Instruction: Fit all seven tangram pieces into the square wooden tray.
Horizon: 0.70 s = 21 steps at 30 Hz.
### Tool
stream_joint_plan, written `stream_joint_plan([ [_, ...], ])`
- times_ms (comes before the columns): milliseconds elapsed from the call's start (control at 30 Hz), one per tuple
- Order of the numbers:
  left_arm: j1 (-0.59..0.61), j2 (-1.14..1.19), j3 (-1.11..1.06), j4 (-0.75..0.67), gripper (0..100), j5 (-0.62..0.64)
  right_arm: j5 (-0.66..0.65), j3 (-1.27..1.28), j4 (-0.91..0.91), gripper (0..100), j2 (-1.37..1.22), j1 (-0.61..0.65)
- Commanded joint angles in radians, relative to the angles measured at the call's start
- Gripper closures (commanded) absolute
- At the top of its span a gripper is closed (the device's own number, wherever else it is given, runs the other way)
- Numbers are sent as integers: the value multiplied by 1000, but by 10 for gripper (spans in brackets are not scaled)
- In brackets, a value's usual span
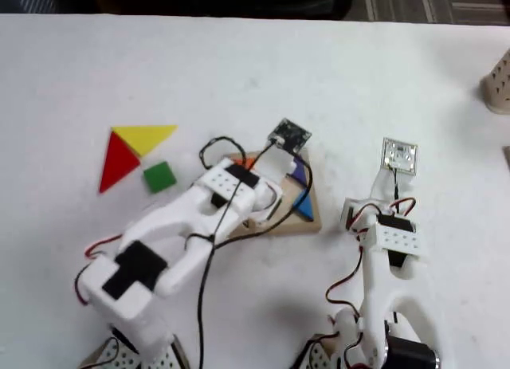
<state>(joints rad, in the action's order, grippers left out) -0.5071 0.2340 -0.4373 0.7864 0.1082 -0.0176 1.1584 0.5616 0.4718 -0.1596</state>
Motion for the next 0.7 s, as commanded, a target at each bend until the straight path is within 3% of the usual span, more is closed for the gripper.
stream_joint_plan([
  [0, 27, 62, 129, -20, 977, 11, -11, -8, -21, 939, 28, 7],
  [200, 41, 133, 235, -18, 977, 12, -11, -8, -21, 939, 28, 7],
  [533, 19, 127, 236, -14, 977, 12, -11, -8, -21, 938, 28, 7],
  [667, 25, 68, 239, 89, 977, 8, -11, -8, -21, 938, 28, 7],
])
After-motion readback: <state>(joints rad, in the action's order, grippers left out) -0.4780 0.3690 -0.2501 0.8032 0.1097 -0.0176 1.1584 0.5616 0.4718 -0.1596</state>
